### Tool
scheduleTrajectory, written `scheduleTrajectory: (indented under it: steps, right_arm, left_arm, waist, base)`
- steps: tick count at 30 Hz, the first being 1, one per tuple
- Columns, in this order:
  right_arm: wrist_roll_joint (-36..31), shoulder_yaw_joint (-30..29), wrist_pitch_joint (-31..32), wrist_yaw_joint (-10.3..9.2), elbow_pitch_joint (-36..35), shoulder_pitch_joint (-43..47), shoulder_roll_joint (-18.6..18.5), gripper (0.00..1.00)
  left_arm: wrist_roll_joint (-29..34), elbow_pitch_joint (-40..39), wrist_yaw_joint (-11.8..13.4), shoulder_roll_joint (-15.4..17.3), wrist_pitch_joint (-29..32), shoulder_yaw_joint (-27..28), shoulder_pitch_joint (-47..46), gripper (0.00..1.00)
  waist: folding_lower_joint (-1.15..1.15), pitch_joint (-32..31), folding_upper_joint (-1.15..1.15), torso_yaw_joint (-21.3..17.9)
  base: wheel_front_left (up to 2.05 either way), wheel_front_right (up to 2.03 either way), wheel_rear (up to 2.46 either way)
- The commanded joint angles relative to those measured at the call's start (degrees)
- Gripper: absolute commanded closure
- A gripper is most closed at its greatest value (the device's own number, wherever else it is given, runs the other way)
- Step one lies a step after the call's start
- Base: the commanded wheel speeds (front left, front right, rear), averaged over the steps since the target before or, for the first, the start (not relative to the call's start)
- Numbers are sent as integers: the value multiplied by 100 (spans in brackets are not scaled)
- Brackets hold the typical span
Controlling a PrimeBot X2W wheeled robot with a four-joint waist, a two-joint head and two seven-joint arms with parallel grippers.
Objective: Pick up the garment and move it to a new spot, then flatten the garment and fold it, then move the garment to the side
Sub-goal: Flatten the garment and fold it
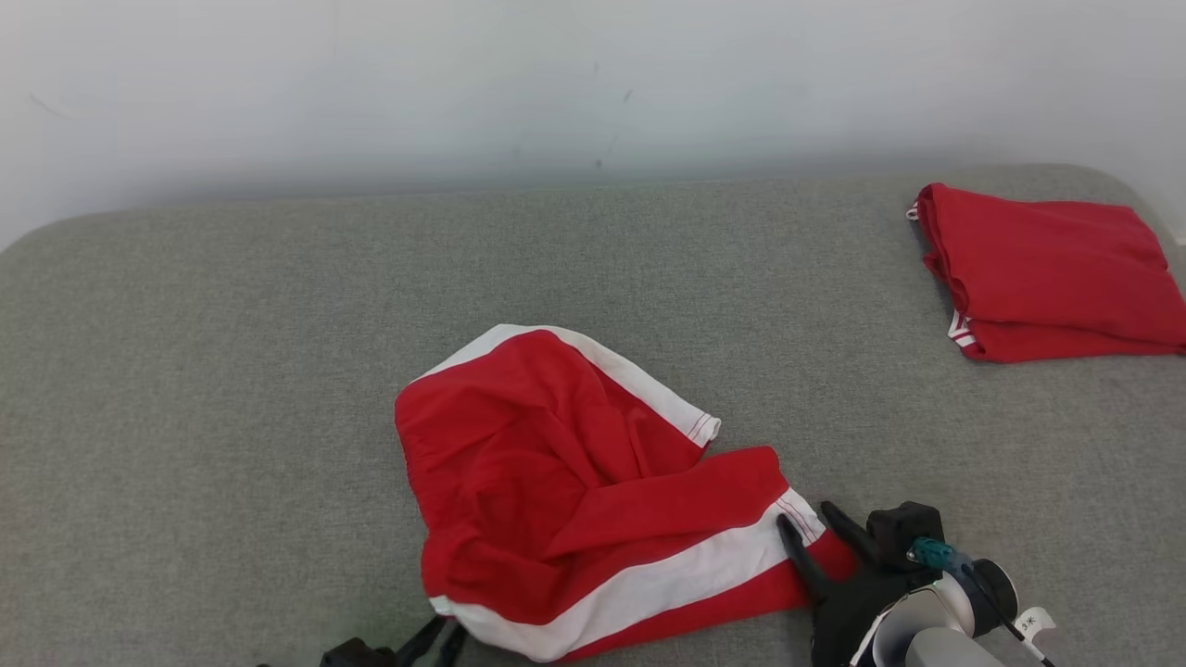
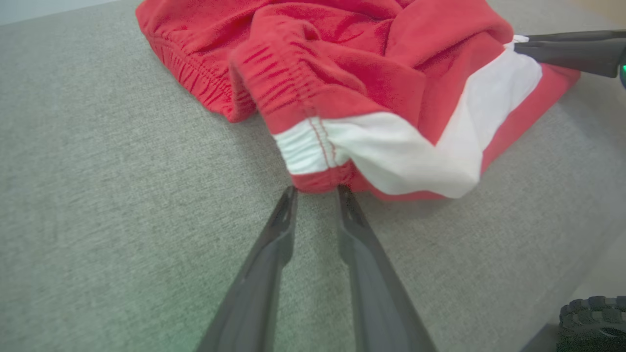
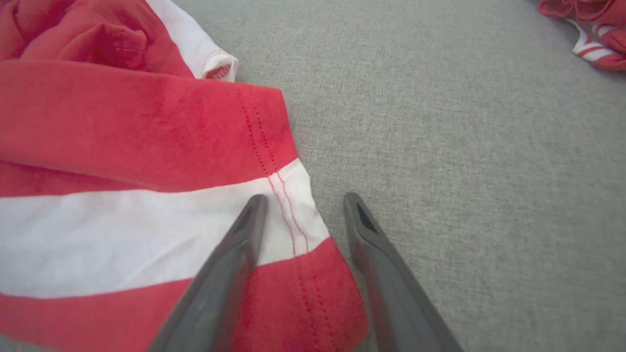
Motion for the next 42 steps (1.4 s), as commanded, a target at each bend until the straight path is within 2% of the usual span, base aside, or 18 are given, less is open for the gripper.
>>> scheduleTrajectory:
  steps: [1,5,10,15,20,21,22,23,24,25,37,42]
  right_arm:
    - [61,70,4,-16,78,7,10,100]
    - [270,220,-121,-16,172,-17,-64,100]
    - [408,82,-256,-16,-91,174,-212,100]
    - [278,-497,-259,-16,-1042,665,-346,100]
    - [38,-818,-260,-16,-1711,1162,-271,100]
    - [-6,-865,-260,-16,-1789,1215,-243,84]
    - [-27,-905,-260,-16,-1810,1261,-212,0]
    - [-52,-932,-260,-16,-1837,1297,-198,0]
    - [-82,-971,-260,-16,-1877,1311,-187,0]
    - [-107,-1014,-261,-16,-1938,1315,-186,0]
    - [-453,-1607,-260,-16,-2702,1700,-59,0]
    - [-514,-1712,-262,-16,-2812,1834,-36,0]
  left_arm:
    - [-62,-22,9,60,-17,-34,-108,100]
    - [-93,-170,9,123,-17,-133,-97,100]
    - [28,-477,9,62,-17,202,306,100]
    - [199,-808,88,-46,-17,676,782,100]
    - [349,-1026,70,-147,-17,1035,1106,100]
    - [383,-1040,65,-161,-17,1078,1138,100]
    - [420,-1044,58,-177,-17,1124,1162,100]
    - [465,-1065,59,-196,-17,1183,1173,100]
    - [504,-1081,58,-220,-17,1250,1181,94]
    - [548,-1096,62,-239,-17,1315,1196,0]
    - [861,-1550,59,-416,-17,2275,1451,0]
    - [974,-1561,20,-498,-17,2405,1533,0]
  waist:
    - [0,4,0,14]
    - [0,-43,0,56]
    - [0,-169,0,91]
    - [0,-259,0,111]
    - [0,-308,0,99]
    - [0,-308,0,93]
    - [0,-310,0,83]
    - [0,-312,0,79]
    - [0,-310,0,76]
    - [0,-307,0,71]
    - [0,-336,0,65]
    - [0,-314,0,62]
  base:
    - [0,0,0]
    - [0,0,0]
    - [0,0,0]
    - [0,0,0]
    - [0,0,0]
    - [0,0,0]
    - [0,0,0]
    - [0,0,0]
    - [0,0,0]
    - [0,0,0]
    - [0,0,0]
    - [0,0,0]
